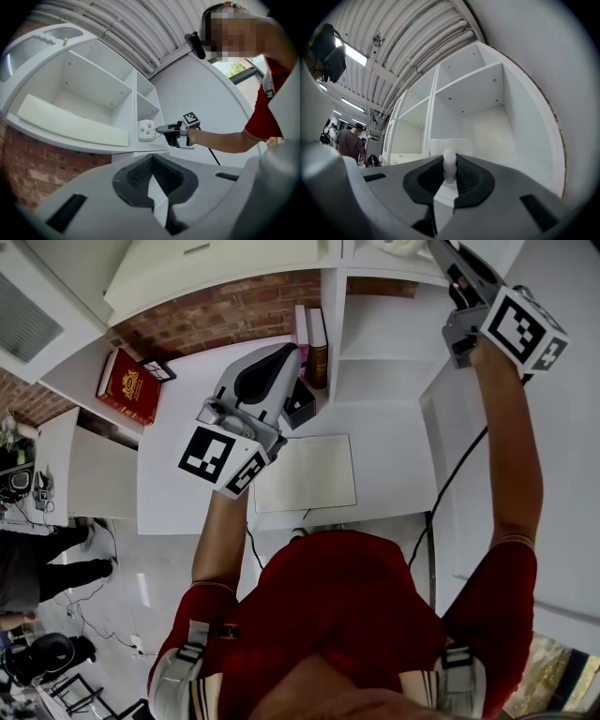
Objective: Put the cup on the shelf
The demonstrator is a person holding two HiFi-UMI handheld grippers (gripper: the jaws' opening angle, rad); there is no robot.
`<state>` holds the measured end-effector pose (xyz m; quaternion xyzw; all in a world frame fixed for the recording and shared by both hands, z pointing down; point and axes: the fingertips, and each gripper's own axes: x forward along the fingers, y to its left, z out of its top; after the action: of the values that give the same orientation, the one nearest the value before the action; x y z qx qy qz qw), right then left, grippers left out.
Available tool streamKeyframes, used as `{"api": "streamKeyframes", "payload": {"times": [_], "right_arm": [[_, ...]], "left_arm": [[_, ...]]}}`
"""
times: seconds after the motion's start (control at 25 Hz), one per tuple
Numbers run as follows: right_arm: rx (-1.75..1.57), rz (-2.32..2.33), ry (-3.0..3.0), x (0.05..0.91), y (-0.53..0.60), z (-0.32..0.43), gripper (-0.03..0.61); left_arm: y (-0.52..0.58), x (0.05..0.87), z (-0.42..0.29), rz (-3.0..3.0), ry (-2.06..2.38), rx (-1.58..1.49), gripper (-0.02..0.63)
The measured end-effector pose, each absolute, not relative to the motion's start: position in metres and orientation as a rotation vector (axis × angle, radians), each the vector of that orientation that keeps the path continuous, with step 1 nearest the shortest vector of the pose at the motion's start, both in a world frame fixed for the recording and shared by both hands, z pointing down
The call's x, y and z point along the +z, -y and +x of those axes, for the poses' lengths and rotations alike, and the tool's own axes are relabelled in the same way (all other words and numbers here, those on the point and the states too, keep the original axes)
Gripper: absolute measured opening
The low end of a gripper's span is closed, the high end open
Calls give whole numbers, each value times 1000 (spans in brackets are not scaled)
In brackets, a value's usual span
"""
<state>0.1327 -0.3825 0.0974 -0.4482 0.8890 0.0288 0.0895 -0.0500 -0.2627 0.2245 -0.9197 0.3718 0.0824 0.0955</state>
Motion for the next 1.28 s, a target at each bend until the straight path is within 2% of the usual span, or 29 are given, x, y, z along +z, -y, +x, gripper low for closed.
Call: {"api": "streamKeyframes", "payload": {"times": [1.04,1.12,1.2,1.28], "right_arm": [[65,-1408,-2702,112,422,116,48],[81,-1403,-2704,111,422,117,64],[99,-1383,-2704,107,420,118,130],[132,-1376,-2703,103,416,119,149]], "left_arm": [[282,239,-65,-2753,-1108,256,5],[283,240,-64,-2757,-1108,253,5],[285,241,-63,-2762,-1106,250,6],[285,242,-62,-2766,-1101,247,5]]}}
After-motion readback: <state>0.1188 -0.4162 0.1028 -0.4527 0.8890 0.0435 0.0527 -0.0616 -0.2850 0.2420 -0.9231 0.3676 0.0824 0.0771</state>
